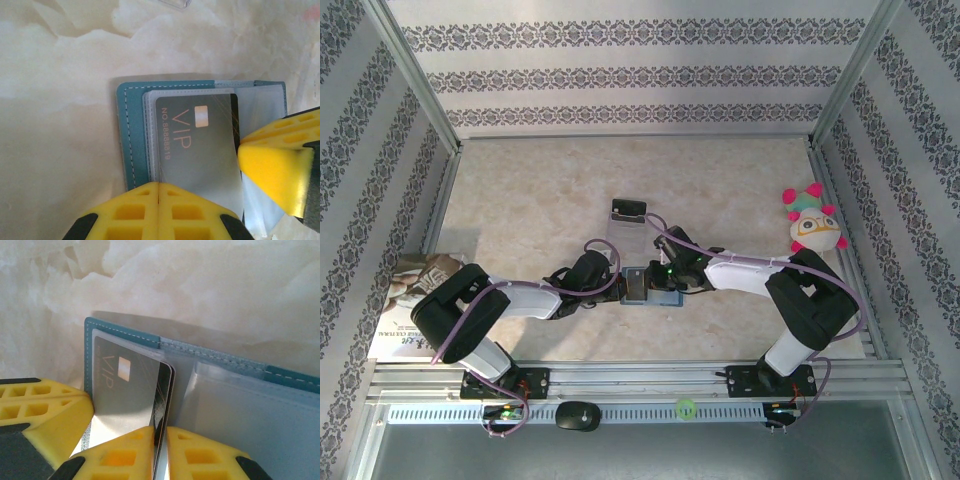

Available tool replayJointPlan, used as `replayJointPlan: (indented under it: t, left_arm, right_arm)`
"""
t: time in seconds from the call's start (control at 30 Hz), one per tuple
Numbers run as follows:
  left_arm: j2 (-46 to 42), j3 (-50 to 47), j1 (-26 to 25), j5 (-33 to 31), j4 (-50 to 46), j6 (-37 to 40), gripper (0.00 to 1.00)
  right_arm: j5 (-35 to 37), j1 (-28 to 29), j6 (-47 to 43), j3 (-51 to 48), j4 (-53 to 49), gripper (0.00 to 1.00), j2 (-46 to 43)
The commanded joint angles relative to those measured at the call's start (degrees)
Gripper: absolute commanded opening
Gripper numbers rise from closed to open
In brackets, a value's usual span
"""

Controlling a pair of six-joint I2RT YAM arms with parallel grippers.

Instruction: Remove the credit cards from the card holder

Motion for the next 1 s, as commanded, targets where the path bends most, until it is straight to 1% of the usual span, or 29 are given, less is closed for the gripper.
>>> replayJointPlan:
  t: [0.0, 0.2, 0.33, 0.43, 0.53, 0.67, 0.97]
  left_arm:
    - [2.6, -2.7, 0.5, 1.2, -6.1, -1.0, 0.00]
    - [3.1, -2.5, 0.5, 1.8, -5.8, -0.9, 0.00]
    - [3.6, -2.2, 0.5, 2.3, -5.6, -0.8, 0.00]
    - [3.7, -2.1, 0.5, 2.5, -5.8, -0.8, 0.00]
    - [2.9, -2.3, 0.5, 1.7, -6.5, -0.7, 0.00]
    - [1.3, -3.0, 1.0, 1.0, -6.9, -0.9, 0.00]
    - [1.2, -3.8, 1.8, 1.4, -6.2, -1.2, 0.00]
  right_arm:
    - [-1.7, -0.7, 1.3, -1.3, 1.6, 0.16, -0.7]
    - [-5.0, -0.5, 2.3, -1.0, 5.1, 0.17, 1.7]
    - [-5.7, -0.2, 2.4, -0.7, 5.6, 0.15, 2.1]
    - [-5.5, -0.3, 2.5, -0.8, 5.7, 0.08, 2.2]
    - [-3.8, -0.4, 2.6, -1.6, 5.2, 0.00, 1.3]
    - [0.0, -0.5, 2.4, -2.8, 2.7, 0.00, -1.6]
    - [8.5, -0.2, 0.7, -3.4, -4.7, 0.00, -5.8]
